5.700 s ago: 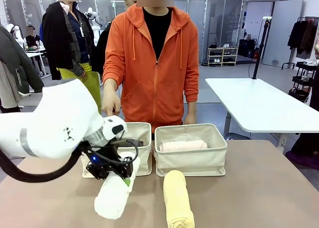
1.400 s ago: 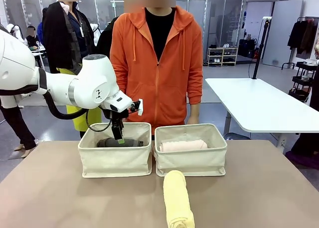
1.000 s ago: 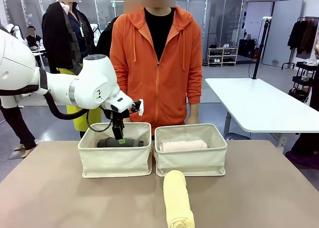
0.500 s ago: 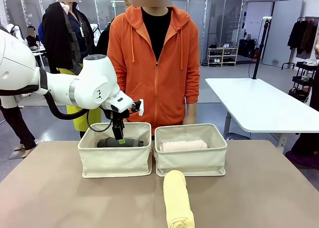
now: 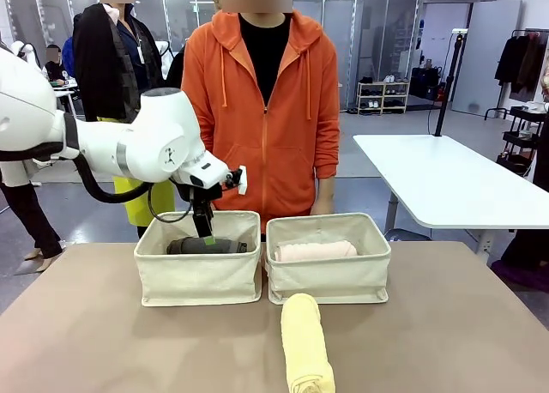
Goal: Divide the towels into two baskets.
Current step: Pick up one hotel-folded towel from the bottom of the table and place it in the Fabric basket indicated by the person.
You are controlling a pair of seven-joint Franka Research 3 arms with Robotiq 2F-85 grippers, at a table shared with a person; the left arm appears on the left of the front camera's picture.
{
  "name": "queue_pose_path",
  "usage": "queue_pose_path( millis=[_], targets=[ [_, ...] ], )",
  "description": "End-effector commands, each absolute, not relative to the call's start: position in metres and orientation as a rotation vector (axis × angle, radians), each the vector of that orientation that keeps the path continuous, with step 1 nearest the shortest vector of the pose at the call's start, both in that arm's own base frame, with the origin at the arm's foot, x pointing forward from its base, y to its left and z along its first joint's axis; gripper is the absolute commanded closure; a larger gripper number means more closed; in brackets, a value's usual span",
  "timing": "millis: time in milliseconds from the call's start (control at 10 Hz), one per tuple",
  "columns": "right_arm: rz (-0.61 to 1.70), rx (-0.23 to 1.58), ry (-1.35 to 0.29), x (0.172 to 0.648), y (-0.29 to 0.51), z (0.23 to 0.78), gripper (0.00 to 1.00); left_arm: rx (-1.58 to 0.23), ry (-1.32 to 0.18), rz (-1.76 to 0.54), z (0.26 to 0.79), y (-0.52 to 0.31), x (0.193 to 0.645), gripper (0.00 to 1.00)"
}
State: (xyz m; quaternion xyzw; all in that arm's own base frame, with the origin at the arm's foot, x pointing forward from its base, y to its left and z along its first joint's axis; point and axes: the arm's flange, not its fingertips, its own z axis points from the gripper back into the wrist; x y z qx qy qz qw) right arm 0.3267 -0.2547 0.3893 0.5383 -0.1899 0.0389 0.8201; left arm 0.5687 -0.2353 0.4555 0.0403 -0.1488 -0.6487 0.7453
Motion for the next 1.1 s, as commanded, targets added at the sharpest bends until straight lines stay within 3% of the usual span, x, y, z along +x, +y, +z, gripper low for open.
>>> queue_pose_path(
  millis=[0,200,500,1000],
  targets=[
    [0.099,1.142,-0.402,0.326,-0.255,0.392,0.0,-0.021,-0.29,-1.348,0.5,-0.213,0.534,0.0],
    [0.099,1.142,-0.402,0.326,-0.255,0.392,0.0,-0.169,-0.22,-1.316,0.531,-0.191,0.498,0.0],
    [0.099,1.142,-0.402,0.326,-0.255,0.392,0.0,-0.505,-0.237,-1.185,0.552,-0.14,0.447,0.0],
    [0.099,1.142,-0.402,0.326,-0.255,0.392,0.0,-0.846,-0.484,-0.635,0.536,0.042,0.34,0.0]
  ],
)
